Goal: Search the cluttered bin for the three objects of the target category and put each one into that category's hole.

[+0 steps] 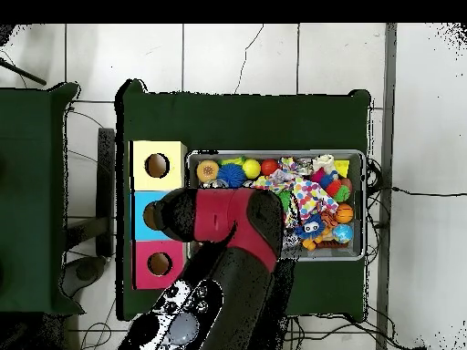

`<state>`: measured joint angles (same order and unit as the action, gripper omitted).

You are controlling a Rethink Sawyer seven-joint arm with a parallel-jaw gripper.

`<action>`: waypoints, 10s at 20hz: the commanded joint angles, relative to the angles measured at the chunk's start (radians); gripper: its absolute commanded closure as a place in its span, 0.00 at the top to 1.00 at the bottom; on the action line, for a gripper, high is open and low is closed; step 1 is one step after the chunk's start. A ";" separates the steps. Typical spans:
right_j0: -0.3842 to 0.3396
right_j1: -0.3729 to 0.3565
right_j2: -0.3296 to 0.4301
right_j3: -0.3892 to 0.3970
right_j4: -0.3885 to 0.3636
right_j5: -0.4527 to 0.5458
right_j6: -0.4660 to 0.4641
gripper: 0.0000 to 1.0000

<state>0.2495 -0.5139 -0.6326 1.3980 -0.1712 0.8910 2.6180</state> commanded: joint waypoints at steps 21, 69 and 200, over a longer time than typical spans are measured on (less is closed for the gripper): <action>-0.264 -0.232 0.530 0.141 -0.079 0.096 -0.570 0.00; -0.141 -0.157 0.591 -0.110 -0.084 0.384 -0.409 0.00; -0.174 -0.069 0.610 0.176 0.089 -0.292 -0.419 1.00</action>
<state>0.1595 -0.5881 -0.1418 1.4454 -0.0987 0.6348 2.2232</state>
